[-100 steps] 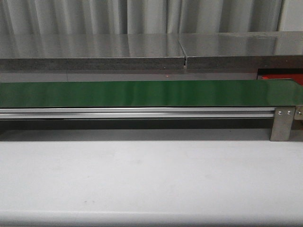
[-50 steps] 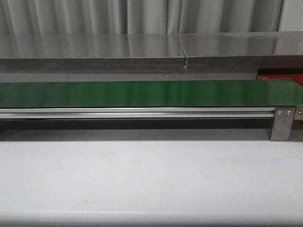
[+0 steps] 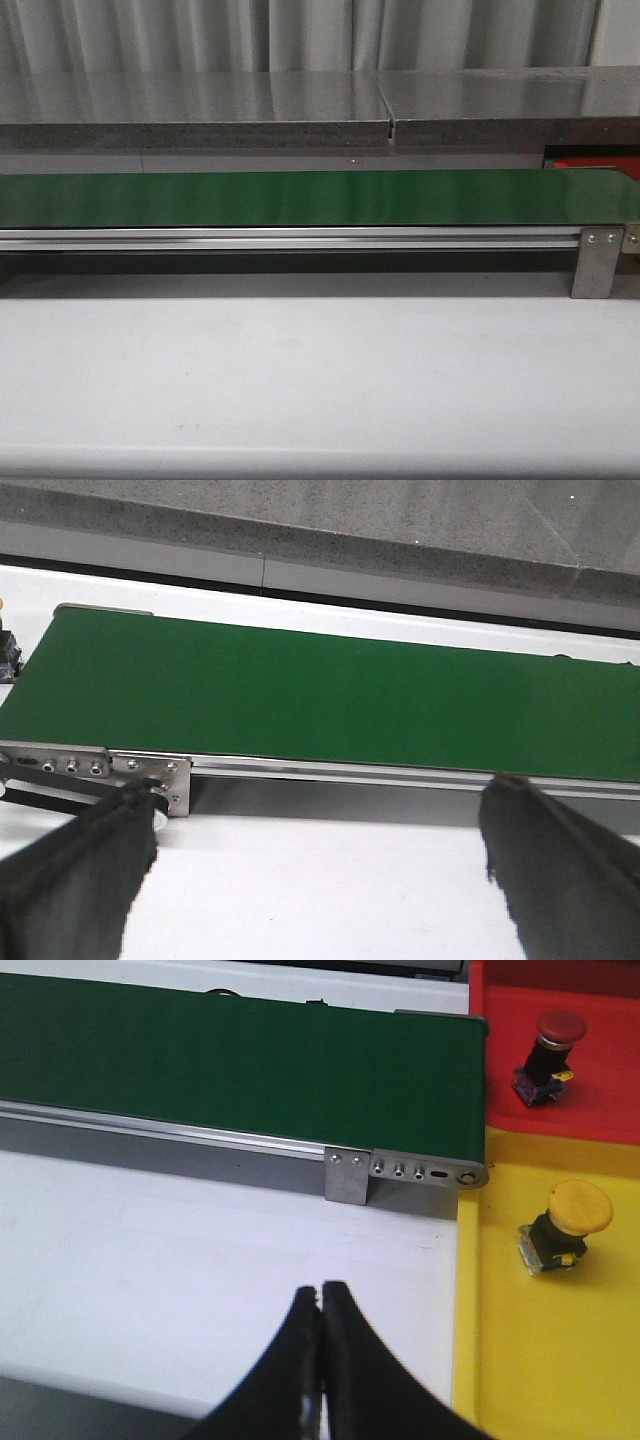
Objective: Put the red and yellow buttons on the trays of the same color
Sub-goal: 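Reach the left gripper to another red button in the cluster and grasp it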
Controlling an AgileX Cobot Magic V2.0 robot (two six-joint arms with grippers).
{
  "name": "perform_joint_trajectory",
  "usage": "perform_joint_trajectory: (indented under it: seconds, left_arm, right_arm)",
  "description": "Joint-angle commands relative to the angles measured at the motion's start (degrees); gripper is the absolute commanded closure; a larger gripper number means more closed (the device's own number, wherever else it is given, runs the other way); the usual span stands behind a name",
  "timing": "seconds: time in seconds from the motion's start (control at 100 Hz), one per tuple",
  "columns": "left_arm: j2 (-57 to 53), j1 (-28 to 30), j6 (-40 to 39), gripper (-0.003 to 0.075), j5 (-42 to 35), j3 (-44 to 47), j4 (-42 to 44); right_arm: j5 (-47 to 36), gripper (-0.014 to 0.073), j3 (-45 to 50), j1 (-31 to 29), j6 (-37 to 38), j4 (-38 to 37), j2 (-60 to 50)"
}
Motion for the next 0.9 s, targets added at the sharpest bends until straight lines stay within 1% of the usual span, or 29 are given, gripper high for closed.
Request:
perform_joint_trajectory:
  seconds: [0.0,0.09,0.2,0.27,0.39,0.44,0.58,0.72,0.89]
  left_arm:
    - [-0.15,-0.35,-0.06,0.0043,-4.20,-1.55,-0.79]
    - [-0.15,-0.09,-0.06,0.0071,-4.59,-1.77,-0.79]
    - [1.75,2.26,-0.61,0.0073,-3.80,-4.16,-0.79]
    - [4.40,5.45,-2.55,0.0073,-2.54,-6.76,-0.79]
    - [10.50,12.82,-6.39,0.0090,0.63,-12.21,-1.06]
    - [13.39,16.39,-6.50,0.0101,2.09,-14.58,-1.46]
    - [21.50,23.60,-6.50,0.0126,4.39,-20.69,-1.59]
    - [30.12,28.39,-6.50,0.0131,6.03,-26.08,-1.97]
    - [41.02,30.70,-6.50,0.0131,9.11,-32.63,-2.06]
  right_arm:
    - [-3.95,0.0660,-1.52,0.06,-0.16,0.61,-0.05]
    - [-3.95,0.0660,-1.52,0.06,-0.16,0.61,-0.05]
    - [-3.95,0.0660,-1.52,0.06,-0.16,0.61,-0.05]
    - [-3.95,0.0660,-1.52,0.06,-0.16,0.61,-0.05]
    - [-3.95,0.0660,-1.52,0.06,-0.16,0.61,-0.05]
    - [-3.95,0.0660,-1.52,0.06,-0.16,0.61,-0.05]
    - [-3.95,0.0660,-1.52,0.06,-0.16,0.61,-0.05]
    - [-3.95,0.0660,-1.52,0.06,-0.16,0.61,-0.05]
    - [-3.95,0.0660,-1.52,0.06,-0.16,0.61,-0.05]
